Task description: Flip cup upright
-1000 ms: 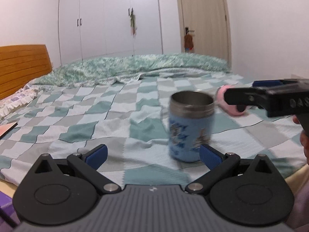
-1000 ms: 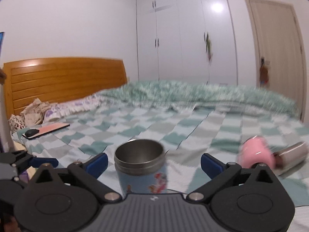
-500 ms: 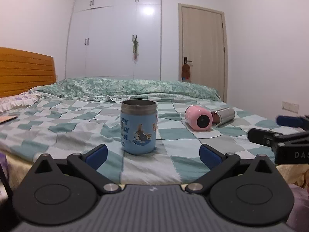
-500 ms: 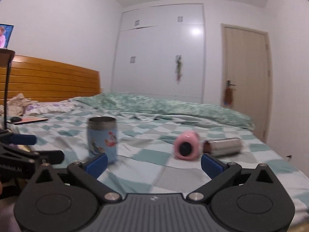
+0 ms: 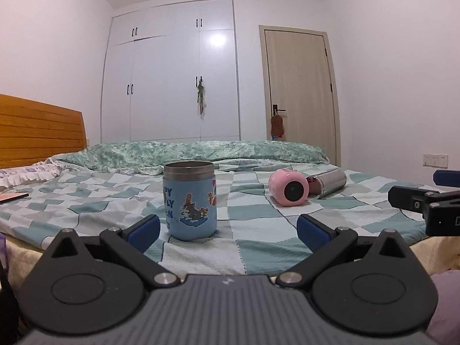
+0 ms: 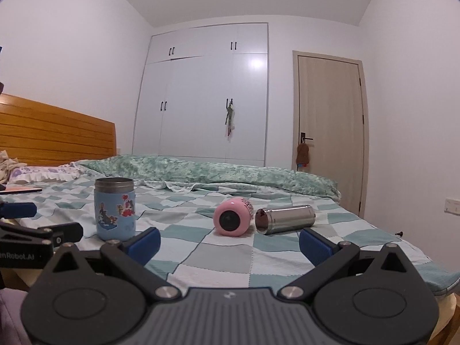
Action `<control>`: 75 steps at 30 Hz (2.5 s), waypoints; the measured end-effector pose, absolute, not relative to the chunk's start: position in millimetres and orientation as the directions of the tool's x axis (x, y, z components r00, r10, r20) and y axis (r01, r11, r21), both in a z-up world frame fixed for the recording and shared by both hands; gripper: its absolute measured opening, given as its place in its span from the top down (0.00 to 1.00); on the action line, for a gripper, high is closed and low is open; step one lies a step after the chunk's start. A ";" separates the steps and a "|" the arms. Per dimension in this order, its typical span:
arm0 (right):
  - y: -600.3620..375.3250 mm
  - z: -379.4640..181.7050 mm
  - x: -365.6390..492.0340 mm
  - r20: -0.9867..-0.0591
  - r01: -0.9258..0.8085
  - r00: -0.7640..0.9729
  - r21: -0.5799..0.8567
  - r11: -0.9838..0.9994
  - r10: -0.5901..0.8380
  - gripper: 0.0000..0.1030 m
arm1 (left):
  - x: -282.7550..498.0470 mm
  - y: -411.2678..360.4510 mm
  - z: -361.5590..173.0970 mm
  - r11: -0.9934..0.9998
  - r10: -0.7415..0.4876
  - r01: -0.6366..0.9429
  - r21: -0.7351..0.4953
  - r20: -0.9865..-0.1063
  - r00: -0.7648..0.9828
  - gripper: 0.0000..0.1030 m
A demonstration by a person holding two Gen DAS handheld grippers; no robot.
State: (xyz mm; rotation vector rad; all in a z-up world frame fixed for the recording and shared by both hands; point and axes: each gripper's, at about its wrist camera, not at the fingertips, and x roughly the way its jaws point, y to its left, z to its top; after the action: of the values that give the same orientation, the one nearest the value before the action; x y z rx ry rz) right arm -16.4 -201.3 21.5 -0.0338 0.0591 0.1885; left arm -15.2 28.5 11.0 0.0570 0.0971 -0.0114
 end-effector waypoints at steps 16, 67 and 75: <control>-200.6 21.5 -17.6 -0.052 -0.182 0.982 -0.029 0.983 0.181 0.00 | -16.2 31.1 10.4 0.999 -0.012 0.017 0.046 -0.094 0.995 0.00; -200.9 21.1 -17.3 -0.051 -0.183 0.982 -0.036 0.983 0.181 0.00 | -22.6 31.8 11.0 0.999 -0.023 0.025 0.040 -0.069 0.997 0.00; -200.7 21.1 -17.4 -0.052 -0.183 0.982 -0.036 0.983 0.181 0.00 | -22.6 31.8 11.8 0.999 -0.024 0.027 0.038 -0.068 0.997 0.00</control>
State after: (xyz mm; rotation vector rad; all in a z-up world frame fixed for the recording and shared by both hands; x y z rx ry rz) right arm -17.4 -200.7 21.1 -0.0403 0.0484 0.1830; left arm -22.6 31.8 11.8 0.0393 0.0679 -0.0256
